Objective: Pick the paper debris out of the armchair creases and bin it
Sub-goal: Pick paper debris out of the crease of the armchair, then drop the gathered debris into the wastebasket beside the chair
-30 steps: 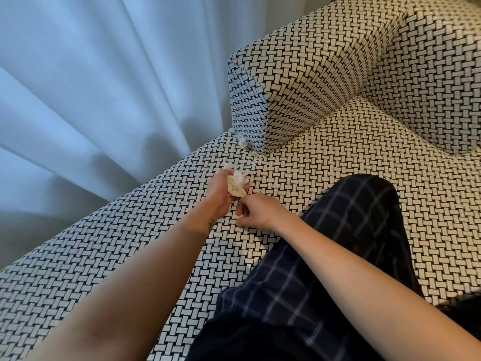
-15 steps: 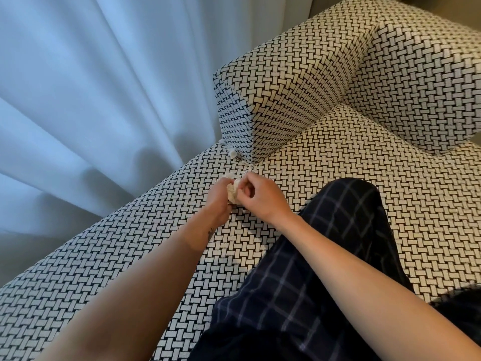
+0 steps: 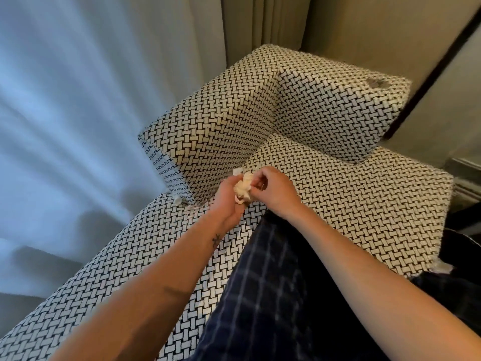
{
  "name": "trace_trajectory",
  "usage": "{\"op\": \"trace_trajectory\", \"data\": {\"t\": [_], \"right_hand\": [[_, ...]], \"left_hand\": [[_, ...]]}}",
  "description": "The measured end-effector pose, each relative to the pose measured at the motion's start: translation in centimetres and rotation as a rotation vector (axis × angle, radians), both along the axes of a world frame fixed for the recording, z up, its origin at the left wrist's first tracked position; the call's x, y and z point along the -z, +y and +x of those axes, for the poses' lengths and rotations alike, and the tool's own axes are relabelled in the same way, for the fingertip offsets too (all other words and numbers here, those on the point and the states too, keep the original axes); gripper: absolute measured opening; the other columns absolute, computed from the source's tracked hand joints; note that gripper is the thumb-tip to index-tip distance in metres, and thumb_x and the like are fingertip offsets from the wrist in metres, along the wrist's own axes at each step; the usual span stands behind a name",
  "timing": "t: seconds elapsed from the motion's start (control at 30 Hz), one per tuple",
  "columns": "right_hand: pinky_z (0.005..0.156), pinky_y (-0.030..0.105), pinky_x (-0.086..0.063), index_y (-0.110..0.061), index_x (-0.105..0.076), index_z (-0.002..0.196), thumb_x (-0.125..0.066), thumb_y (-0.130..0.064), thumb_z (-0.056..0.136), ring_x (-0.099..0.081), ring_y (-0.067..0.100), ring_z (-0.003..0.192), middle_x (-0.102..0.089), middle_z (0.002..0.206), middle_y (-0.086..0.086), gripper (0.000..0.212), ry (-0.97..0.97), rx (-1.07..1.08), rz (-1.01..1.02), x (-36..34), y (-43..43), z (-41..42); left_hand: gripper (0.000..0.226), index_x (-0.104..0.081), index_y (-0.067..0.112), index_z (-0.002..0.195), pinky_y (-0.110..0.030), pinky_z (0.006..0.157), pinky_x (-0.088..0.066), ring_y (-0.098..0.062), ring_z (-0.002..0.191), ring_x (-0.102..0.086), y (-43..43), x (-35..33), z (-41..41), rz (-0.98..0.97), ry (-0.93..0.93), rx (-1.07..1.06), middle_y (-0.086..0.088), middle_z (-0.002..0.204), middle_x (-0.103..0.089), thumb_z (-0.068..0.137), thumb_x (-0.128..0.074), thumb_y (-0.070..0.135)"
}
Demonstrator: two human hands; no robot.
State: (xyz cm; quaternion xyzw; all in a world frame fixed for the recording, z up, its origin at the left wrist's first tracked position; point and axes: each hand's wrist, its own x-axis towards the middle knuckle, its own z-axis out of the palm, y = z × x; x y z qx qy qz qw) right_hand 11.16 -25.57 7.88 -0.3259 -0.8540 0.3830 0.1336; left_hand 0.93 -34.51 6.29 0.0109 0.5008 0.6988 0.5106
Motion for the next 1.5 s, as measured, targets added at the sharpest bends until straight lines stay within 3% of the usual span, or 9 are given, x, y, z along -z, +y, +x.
{"op": "trace_trajectory", "data": {"t": [0.2, 0.33, 0.47, 0.77, 0.9, 1.03, 1.13, 1.33, 1.5], "right_hand": [[0.08, 0.021, -0.057, -0.022, -0.046, 0.118, -0.081, -0.006, 0.08, -0.06, 0.012, 0.106, -0.052, 0.121, 0.001, 0.054, 0.181, 0.223, -0.246, -0.5, 6.3, 7.0], [0.082, 0.025, -0.06, -0.032, -0.037, 0.147, -0.076, 0.003, 0.081, -0.054, 0.019, 0.12, -0.038, 0.14, 0.0, 0.085, 0.259, 0.299, -0.354, 0.1, 10.3, 12.4], [0.067, 0.016, -0.056, -0.027, -0.048, 0.146, -0.07, 0.005, 0.086, -0.064, 0.014, 0.108, -0.055, 0.137, 0.0, 0.071, 0.186, 0.351, -0.378, 1.8, 14.0, 19.1], [0.067, 0.001, -0.044, -0.022, -0.062, 0.126, -0.065, 0.004, 0.085, -0.059, -0.002, 0.092, -0.06, 0.107, -0.016, 0.049, 0.253, 0.63, -0.329, 7.0, 19.6, 31.2], [0.069, 0.001, -0.044, -0.017, -0.064, 0.127, -0.058, 0.008, 0.088, -0.059, -0.005, 0.092, -0.062, 0.108, -0.01, 0.047, 0.322, 0.841, -0.316, 8.9, 21.6, 35.9], [0.088, 0.022, -0.053, -0.02, -0.067, 0.122, -0.053, 0.008, 0.088, -0.064, 0.013, 0.105, -0.067, 0.116, -0.002, 0.047, 0.325, 0.967, -0.287, 11.7, 23.5, 40.9], [0.083, 0.01, -0.047, -0.02, -0.066, 0.117, -0.054, 0.007, 0.09, -0.061, 0.009, 0.102, -0.066, 0.114, -0.004, 0.039, 0.31, 1.045, -0.28, 14.1, 24.7, 44.3], [0.096, 0.036, -0.052, -0.013, -0.069, 0.109, -0.066, -0.001, 0.088, -0.064, 0.017, 0.098, -0.07, 0.106, 0.003, 0.024, 0.299, 1.258, -0.391, 20.6, 26.0, 48.4], [0.095, 0.046, -0.056, -0.015, -0.069, 0.113, -0.074, -0.023, 0.085, -0.066, 0.025, 0.094, -0.073, 0.107, 0.009, 0.03, 0.262, 1.378, -0.531, 25.0, 26.1, 50.1]], "left_hand": [[0.032, -0.062, -0.001, 0.109, -0.027, 0.068, -0.053, -0.019, 0.079, -0.065, 8.0, -1.7, 5.4, -0.024, 0.056, 0.232, -0.015, 0.095, -0.072, 0.105, -0.037, 0.019], [0.028, -0.059, 0.0, 0.113, -0.031, 0.077, -0.049, -0.023, 0.087, -0.064, 13.3, -1.4, 10.2, -0.028, 0.048, 0.394, -0.019, 0.105, -0.07, 0.103, -0.039, 0.017], [0.027, -0.055, -0.001, 0.121, -0.029, 0.071, -0.048, -0.019, 0.078, -0.063, 18.6, 0.3, 16.1, -0.073, 0.066, 0.565, -0.016, 0.1, -0.069, 0.102, -0.041, 0.013], [0.029, -0.058, 0.002, 0.115, -0.021, 0.039, -0.045, -0.018, 0.057, -0.054, 28.3, 5.5, 27.7, -0.156, 0.139, 0.845, -0.007, 0.074, -0.071, 0.105, -0.038, 0.019], [0.027, -0.06, 0.004, 0.104, -0.022, 0.047, -0.051, -0.014, 0.059, -0.065, 31.8, 6.6, 33.9, -0.107, 0.092, 0.9, -0.005, 0.073, -0.072, 0.103, -0.035, 0.013], [0.031, -0.062, 0.004, 0.099, -0.032, 0.074, -0.053, -0.022, 0.081, -0.067, 34.7, 8.3, 39.8, -0.132, 0.04, 0.891, -0.011, 0.087, -0.072, 0.088, -0.033, 0.002], [0.038, -0.061, 0.001, 0.104, -0.029, 0.066, -0.055, -0.023, 0.081, -0.066, 36.3, 10.8, 43.6, -0.191, 0.052, 0.925, -0.012, 0.09, -0.069, 0.081, -0.031, -0.006], [0.038, -0.064, 0.01, 0.084, -0.024, 0.064, -0.052, -0.016, 0.072, -0.066, 38.6, 15.2, 48.2, -0.317, 0.27, 1.048, -0.006, 0.074, -0.072, 0.09, -0.033, -0.012], [0.04, -0.063, 0.002, 0.122, -0.039, 0.083, -0.05, -0.033, 0.101, -0.065, 40.5, 18.9, 49.4, -0.398, 0.525, 1.129, -0.019, 0.116, -0.068, 0.09, -0.04, -0.003]]}}
